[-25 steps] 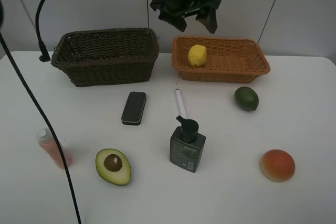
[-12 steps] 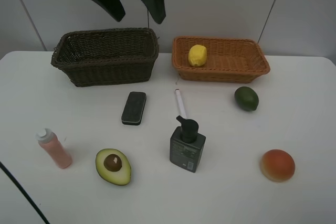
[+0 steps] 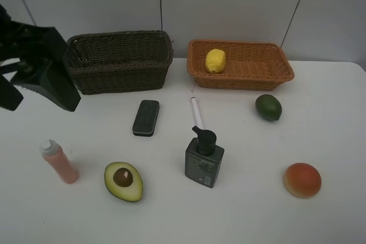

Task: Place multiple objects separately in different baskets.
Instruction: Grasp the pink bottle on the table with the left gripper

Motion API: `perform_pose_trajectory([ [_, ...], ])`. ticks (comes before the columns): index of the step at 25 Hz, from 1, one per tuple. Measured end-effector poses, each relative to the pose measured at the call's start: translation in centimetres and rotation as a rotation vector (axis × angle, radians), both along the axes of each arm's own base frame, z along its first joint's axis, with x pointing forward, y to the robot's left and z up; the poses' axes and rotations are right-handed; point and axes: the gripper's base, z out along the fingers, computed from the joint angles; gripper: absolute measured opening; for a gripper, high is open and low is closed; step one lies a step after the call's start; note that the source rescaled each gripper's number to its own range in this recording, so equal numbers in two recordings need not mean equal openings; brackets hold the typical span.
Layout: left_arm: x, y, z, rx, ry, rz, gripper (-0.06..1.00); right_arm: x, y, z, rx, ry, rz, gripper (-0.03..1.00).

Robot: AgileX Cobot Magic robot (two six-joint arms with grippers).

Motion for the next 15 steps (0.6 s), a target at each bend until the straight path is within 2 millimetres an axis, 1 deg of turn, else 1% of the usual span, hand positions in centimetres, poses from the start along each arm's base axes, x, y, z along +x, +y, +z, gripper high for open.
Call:
perform_pose_trajectory([
  [3,-0.7,0.9,-2.9,0.067,0.081,0.094,1.0,0.0,0.0,0.0,0.0,0.0,0.0,1.0],
  [6,-0.4,1.4,-5.1,0.155,0.131,0.206,1.0,0.0,0.0,0.0,0.0,0.0,0.0,1.0],
  [11,1.1,1.3,-7.3,0.251,0.166,0.372,1.0,0.0,0.0,0.0,0.0,0.0,0.0,1.0],
  [15,2.6,0.3,-9.0,0.244,0.167,0.415,1.0,0.0,0.0,0.0,0.0,0.0,0.0,1.0],
])
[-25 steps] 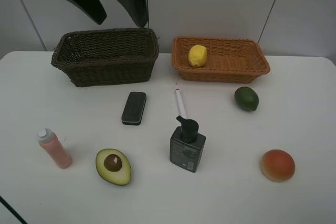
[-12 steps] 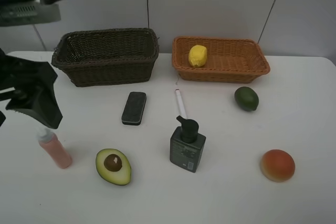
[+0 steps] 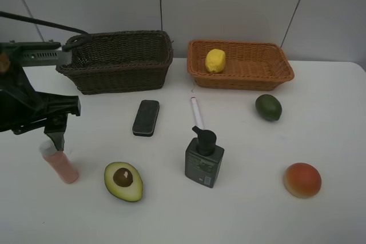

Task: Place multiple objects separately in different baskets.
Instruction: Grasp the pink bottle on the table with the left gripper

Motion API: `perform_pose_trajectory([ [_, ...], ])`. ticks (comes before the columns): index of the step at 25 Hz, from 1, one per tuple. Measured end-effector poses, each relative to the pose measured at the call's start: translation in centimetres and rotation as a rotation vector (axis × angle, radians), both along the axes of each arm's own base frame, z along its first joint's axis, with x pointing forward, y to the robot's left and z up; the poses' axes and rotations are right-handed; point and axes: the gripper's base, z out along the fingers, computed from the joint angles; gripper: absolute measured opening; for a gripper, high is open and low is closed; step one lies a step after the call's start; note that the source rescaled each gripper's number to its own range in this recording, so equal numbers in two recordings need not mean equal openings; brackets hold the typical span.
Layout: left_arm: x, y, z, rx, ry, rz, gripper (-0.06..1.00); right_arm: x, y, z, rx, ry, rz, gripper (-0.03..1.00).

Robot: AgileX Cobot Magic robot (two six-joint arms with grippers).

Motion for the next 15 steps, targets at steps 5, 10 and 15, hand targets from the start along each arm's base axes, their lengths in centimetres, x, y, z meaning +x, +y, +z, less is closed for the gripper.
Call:
perform_pose_trajectory([
  [5,1.7,-0.4,-2.1,-0.02,0.018,0.045,1.0,0.0,0.0,0.0,0.0,0.0,0.0,1.0],
  [10,2.4,0.1,-3.2,-0.025,0.078,0.099,1.0,0.0,0.0,0.0,0.0,0.0,0.0,1.0],
  [15,3.0,0.9,-3.5,-0.034,0.083,0.138,1.0,0.0,0.0,0.0,0.0,0.0,0.0,1.0],
])
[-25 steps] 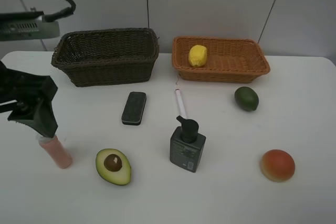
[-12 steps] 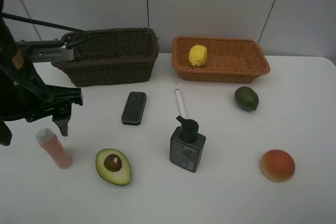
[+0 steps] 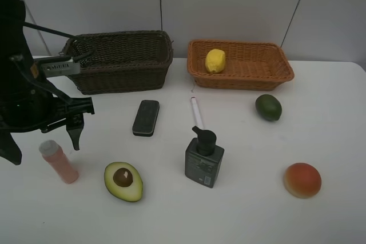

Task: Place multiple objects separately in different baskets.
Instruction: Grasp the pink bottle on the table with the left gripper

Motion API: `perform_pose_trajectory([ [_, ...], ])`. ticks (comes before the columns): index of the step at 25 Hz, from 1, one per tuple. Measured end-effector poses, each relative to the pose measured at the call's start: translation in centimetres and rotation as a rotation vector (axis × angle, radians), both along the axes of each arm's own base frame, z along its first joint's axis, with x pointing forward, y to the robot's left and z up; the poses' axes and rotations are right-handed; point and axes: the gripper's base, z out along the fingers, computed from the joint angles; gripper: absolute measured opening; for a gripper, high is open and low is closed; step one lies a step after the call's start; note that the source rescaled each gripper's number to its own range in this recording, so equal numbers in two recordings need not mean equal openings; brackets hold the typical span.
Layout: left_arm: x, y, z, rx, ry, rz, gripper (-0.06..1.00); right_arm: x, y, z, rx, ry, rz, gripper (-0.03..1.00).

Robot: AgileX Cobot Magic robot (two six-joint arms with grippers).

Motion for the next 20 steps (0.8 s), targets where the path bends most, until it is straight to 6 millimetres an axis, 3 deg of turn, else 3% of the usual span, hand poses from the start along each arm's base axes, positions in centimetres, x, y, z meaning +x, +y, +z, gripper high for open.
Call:
perform_pose_trajectory([
  [5,1.0,1.0,-0.9,-0.001,0.013,0.026,1.0,0.0,0.0,0.0,0.0,0.0,0.0,1.0],
  [10,1.7,0.7,-2.2,-0.016,0.028,0.015,1.0,0.0,0.0,0.0,0.0,0.0,0.0,1.0],
  [20,3.1,0.0,-6.8,0.001,0.084,-0.019,1.0,0.0,0.0,0.0,0.0,0.0,0.0,1.0],
])
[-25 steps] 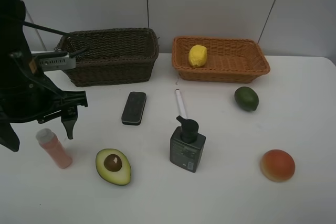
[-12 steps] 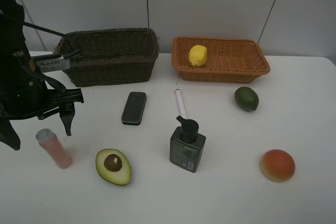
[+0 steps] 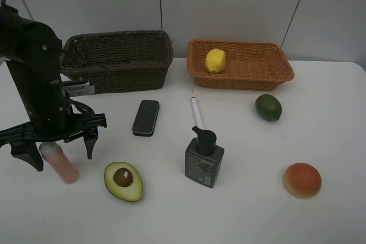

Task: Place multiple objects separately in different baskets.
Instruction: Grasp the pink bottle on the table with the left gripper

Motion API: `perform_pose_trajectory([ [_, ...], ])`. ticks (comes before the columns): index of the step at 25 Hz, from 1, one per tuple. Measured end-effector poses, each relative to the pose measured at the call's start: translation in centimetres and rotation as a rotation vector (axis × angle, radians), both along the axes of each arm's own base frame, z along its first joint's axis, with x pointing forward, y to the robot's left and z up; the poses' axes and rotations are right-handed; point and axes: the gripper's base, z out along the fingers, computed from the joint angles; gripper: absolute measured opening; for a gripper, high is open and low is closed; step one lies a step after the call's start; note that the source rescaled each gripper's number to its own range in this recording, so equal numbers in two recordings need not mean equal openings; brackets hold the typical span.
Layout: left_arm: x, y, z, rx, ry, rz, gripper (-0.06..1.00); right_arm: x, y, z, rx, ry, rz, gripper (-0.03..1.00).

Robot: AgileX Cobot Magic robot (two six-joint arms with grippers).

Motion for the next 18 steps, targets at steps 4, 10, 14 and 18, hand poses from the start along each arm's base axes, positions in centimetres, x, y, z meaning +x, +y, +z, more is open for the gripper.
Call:
perform_pose_trajectory([
  [4,0.09,-0.09,-0.33,-0.005,0.002,-0.004,0.89,0.0,0.0,0.0,0.0,0.0,0.0,1.0],
  [10,-0.04,-0.02,-0.32,0.002,0.017,-0.006,0.01,0.0,0.0,0.0,0.0,0.0,0.0,1.0],
  [14,-0.2,0.06,-0.3,0.011,0.034,-0.008,0.01,0.0,0.0,0.0,0.0,0.0,0.0,1.0],
  [18,-0.19,0.07,0.47,0.034,0.097,-0.056,0.01,0.0,0.0,0.0,0.0,0.0,0.0,1.0],
])
